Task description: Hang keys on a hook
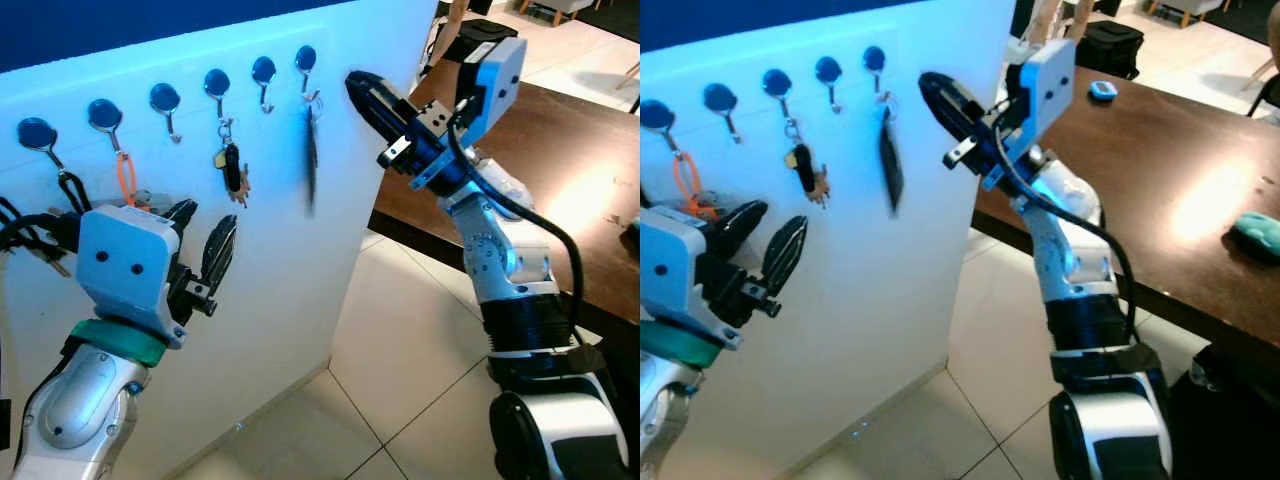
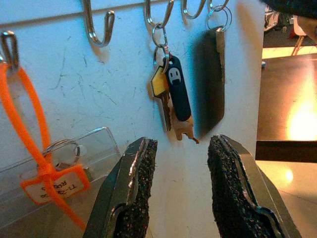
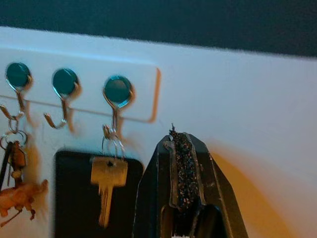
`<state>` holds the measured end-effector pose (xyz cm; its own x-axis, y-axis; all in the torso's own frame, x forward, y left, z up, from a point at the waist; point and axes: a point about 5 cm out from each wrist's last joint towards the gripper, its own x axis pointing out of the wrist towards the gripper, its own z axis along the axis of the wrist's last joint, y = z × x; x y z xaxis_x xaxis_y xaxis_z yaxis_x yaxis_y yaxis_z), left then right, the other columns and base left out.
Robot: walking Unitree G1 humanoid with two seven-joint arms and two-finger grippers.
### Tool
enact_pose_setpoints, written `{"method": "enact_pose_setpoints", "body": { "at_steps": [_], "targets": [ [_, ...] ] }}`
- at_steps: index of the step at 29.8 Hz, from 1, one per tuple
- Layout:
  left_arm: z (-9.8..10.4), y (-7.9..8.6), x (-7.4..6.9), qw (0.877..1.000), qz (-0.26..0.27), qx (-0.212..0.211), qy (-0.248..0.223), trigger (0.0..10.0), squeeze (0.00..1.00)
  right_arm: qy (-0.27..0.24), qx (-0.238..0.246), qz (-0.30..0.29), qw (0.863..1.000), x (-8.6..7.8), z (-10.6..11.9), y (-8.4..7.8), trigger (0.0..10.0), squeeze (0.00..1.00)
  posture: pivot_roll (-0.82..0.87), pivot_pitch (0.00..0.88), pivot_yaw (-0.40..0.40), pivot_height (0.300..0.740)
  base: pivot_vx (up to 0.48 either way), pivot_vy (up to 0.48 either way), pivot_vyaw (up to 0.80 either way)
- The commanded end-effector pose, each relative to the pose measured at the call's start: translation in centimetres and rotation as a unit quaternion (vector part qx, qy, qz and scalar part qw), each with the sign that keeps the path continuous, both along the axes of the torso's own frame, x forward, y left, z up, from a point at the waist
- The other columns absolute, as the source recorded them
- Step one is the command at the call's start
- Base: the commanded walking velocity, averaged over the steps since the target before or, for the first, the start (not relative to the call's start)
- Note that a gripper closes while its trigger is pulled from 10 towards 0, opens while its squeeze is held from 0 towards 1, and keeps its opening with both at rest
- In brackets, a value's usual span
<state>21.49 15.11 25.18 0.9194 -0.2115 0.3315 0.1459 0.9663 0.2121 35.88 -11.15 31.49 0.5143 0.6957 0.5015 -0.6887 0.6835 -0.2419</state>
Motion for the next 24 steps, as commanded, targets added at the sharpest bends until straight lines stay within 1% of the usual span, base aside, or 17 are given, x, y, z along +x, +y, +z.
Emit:
{"method": "enact_pose_setpoints", "body": {
  "at_steps": [1, 8, 9, 10, 11, 12, 13, 14, 17, 19, 20, 21, 22, 24],
  "targets": [
    [-0.3, 0.2, 0.1, 1.0, 0.002, 0.0, 0.012, 10.0, 0.0, 0.03, -0.002, 0.009, 1.0, 0.3, -1.4, 0.4, 10.0, 0.0, -0.01, 0.082, 0.053, 0.74, 0.0, 0.0, 0.0],
    [-0.3, 0.2, 0.0, 1.0, 0.002, 0.0, 0.013, 10.0, 0.0, 0.036, -0.016, 0.01, 0.999, 0.3, -2.2, 0.6, 10.0, 0.0, -0.02, 0.085, 0.057, 0.74, 0.0, 0.0, 0.0],
    [-0.3, 0.2, 0.0, 1.0, 0.001, 0.0, 0.013, 10.0, 0.0, 0.037, -0.022, 0.007, 0.999, 0.3, -2.5, 0.7, 10.0, 0.03, -0.02, 0.087, 0.059, 0.74, 0.0, 0.0, 0.0],
    [-0.3, 0.2, 0.0, 1.0, 0.001, 0.0, 0.013, 10.0, 0.0, 0.037, -0.022, 0.007, 0.999, 0.3, -2.5, 0.7, 10.0, 0.03, -0.02, 0.087, 0.059, 0.74, 0.0, 0.0, 0.0],
    [-0.2, 0.2, 0.0, 1.0, 0.0, 0.0, 0.013, 10.0, 0.0, 0.037, -0.022, 0.007, 0.999, 0.3, -2.6, 0.7, 10.0, 0.27, -0.02, 0.088, 0.06, 0.74, 0.0, 0.0, 0.0],
    [-0.3, 0.2, 0.0, 1.0, 0.0, 0.0, 0.014, 10.0, 0.0, 0.037, -0.022, 0.006, 0.999, 0.3, -2.6, 0.7, 10.0, 0.6, -0.02, 0.088, 0.06, 0.74, 0.0, 0.0, 0.0],
    [-0.3, 0.2, 0.0, 1.0, 0.0, 0.0, 0.014, 10.0, 0.0, 0.037, -0.022, 0.006, 0.999, 0.3, -2.6, 0.7, 10.0, 0.6, -0.02, 0.088, 0.06, 0.74, 0.0, 0.0, 0.0],
    [-0.2, 0.1, 0.0, 1.0, -0.001, -0.001, 0.014, 10.0, 0.0, 0.037, -0.018, 0.008, 0.999, 0.1, -2.6, 0.6, 10.0, 1.0, -0.01, 0.09, 0.061, 0.74, 0.0, 0.0, 0.0],
    [-0.2, 0.1, 0.0, 1.0, -0.002, -0.001, 0.014, 10.0, 0.0, 0.037, -0.016, 0.008, 0.999, 0.1, -2.7, 0.6, 10.0, 1.0, -0.01, 0.09, 0.061, 0.74, 0.0, 0.0, 0.0],
    [-0.2, 0.1, 0.0, 1.0, -0.002, 0.0, 0.015, 10.0, 0.0, 0.034, -0.006, 0.022, 0.999, -0.7, -2.7, 0.6, 10.0, 1.0, -0.01, 0.092, 0.061, 0.74, 0.0, 0.0, 0.0],
    [-0.2, 0.1, 0.0, 1.0, -0.002, 0.0, 0.015, 10.0, 0.0, 0.034, -0.006, 0.022, 0.999, -0.7, -2.7, 0.6, 10.0, 1.0, -0.01, 0.092, 0.061, 0.74, 0.0, 0.0, 0.0],
    [-0.2, 0.0, 0.1, 1.0, -0.003, 0.0, 0.014, 10.0, 0.0, 0.031, 0.0, 0.023, 0.999, -1.4, -2.8, 0.5, 10.0, 1.0, -0.01, 0.092, 0.059, 0.74, 0.0, 0.0, 0.0],
    [-0.3, -0.1, 0.3, 1.0, -0.002, 0.0, 0.014, 10.0, 0.0, 0.032, 0.007, 0.022, 0.999, -2.3, -3.2, 0.3, 10.0, 0.29, -0.02, 0.092, 0.059, 0.74, 0.0, 0.0, 0.0],
    [-0.4, -0.1, 0.5, 1.0, -0.001, -0.001, 0.014, 10.0, 0.0, 0.035, 0.013, 0.018, 0.999, -3.1, -3.6, 0.2, 10.0, 0.29, -0.02, 0.093, 0.059, 0.74, 0.0, 0.0, 0.0]
  ]
}}
